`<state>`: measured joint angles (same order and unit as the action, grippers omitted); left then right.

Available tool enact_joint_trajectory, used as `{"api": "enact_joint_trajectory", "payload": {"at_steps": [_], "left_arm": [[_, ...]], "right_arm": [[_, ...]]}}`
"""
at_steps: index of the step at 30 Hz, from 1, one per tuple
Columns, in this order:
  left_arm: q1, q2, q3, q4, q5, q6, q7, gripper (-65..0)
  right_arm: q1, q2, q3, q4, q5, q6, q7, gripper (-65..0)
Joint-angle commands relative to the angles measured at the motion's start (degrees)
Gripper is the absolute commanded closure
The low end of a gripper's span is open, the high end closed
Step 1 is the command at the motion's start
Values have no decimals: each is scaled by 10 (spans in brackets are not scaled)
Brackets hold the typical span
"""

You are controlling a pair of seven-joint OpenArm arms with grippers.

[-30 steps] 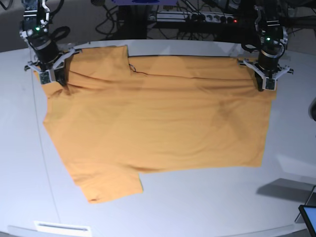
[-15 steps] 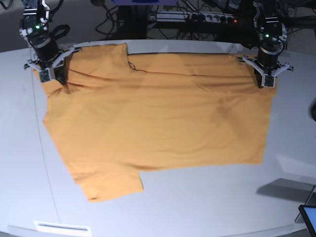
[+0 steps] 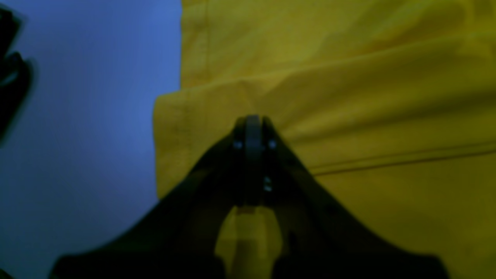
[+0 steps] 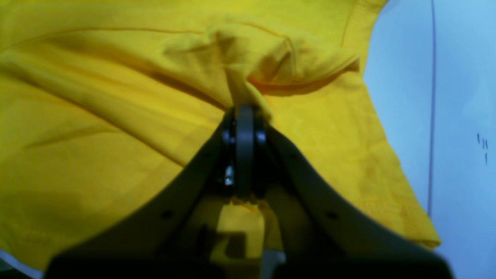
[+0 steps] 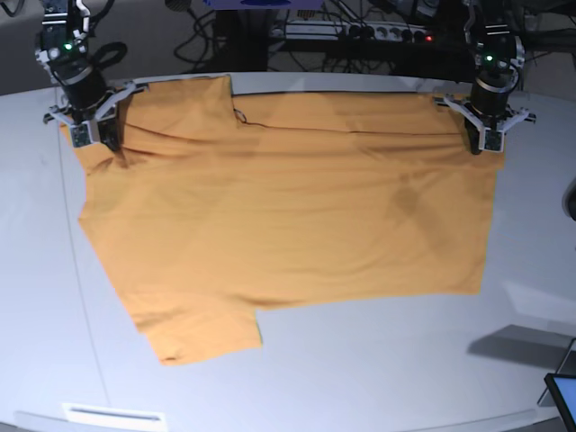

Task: Fold the T-shirt properly
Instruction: 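Drag the shoulder edge further toward the robot with both grippers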

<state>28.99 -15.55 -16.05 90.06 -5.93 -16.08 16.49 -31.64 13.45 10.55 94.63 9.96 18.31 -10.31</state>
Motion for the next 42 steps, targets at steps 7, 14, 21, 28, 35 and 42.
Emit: {"api": "enact_joint_trajectory", "payload": {"at_steps": [7, 14, 21, 28, 35, 42], "left_arm": [[31, 5, -3, -25, 44, -16, 165, 0], [29, 5, -3, -25, 44, -16, 165, 0], [29, 5, -3, -25, 44, -16, 165, 0], [28, 5, -3, -25, 44, -16, 165, 0], [27, 5, -3, -25, 44, -16, 165, 0], [27, 5, -3, -9, 44, -16, 165, 0]], "right_arm": [[-23, 7, 5, -3, -30, -15, -68, 0], [-30, 7, 5, -3, -30, -16, -68, 0], [-39, 7, 20, -3, -30, -24, -68, 0], [-46, -9, 53, 5, -30, -29, -68, 0], [-46, -13, 51, 5, -30, -29, -68, 0], [-46, -13, 51, 5, -30, -29, -68, 0]]}}
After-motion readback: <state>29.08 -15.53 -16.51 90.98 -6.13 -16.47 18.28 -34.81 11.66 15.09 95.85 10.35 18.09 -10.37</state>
